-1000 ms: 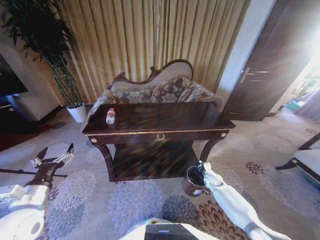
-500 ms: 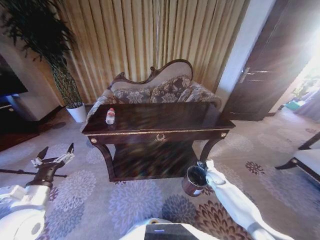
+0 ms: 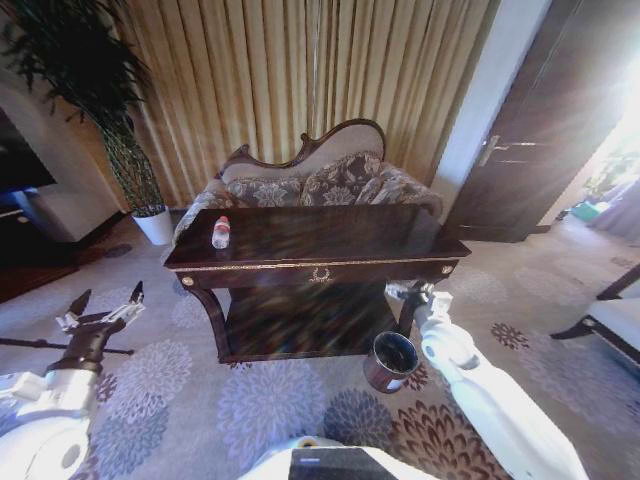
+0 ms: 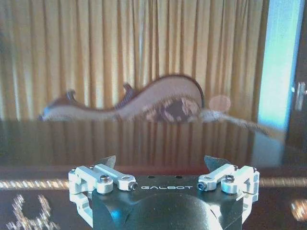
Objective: Move to the front of the table and place the trash on the table into the trash bin.
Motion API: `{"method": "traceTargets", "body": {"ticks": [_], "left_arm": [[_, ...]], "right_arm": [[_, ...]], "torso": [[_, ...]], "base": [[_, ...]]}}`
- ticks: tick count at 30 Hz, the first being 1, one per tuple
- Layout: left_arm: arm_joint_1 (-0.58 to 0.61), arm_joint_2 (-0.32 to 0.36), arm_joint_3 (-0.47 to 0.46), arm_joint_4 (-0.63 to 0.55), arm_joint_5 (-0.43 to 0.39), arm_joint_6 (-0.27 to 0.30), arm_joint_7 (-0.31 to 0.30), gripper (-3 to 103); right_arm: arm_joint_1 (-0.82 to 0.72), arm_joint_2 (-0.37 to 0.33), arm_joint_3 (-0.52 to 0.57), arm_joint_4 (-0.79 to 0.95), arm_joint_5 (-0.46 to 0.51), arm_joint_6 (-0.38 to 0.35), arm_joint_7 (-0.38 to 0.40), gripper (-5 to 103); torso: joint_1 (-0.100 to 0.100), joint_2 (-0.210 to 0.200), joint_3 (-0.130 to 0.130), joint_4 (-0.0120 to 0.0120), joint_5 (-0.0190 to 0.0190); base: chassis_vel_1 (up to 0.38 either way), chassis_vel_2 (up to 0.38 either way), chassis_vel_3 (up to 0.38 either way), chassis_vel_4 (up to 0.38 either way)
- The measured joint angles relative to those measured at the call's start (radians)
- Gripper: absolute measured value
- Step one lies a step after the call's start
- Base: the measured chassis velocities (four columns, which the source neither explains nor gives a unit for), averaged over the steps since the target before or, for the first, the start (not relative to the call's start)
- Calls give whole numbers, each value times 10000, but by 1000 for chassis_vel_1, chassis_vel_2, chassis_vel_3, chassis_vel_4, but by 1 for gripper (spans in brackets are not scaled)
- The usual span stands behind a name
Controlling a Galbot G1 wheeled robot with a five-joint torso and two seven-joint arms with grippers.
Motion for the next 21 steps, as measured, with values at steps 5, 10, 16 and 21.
{"method": "traceTargets", "body": {"ticks": [5,10,16,21], "left_arm": [[-36,-13,18,27,-12,-68,-1,100],[-83,44,-21,26,-57,-81,-32,100],[-114,138,-25,45,-66,-33,-45,100],[-113,170,-42,58,-70,-12,-45,100]], "right_arm": [[-251,-29,240,380,-49,360,-161,100],[-394,-53,558,708,-60,492,-386,100],[-446,-89,695,730,-76,521,-503,100],[-478,-103,690,658,-215,617,-672,100]], "torso": [[0,0,1,-2,4],[0,0,1,-2,2],[0,0,1,-1,2],[0,0,1,-1,2]], "base": [[0,0,0,0],[0,0,0,0],[0,0,0,0],[0,0,0,0]]}}
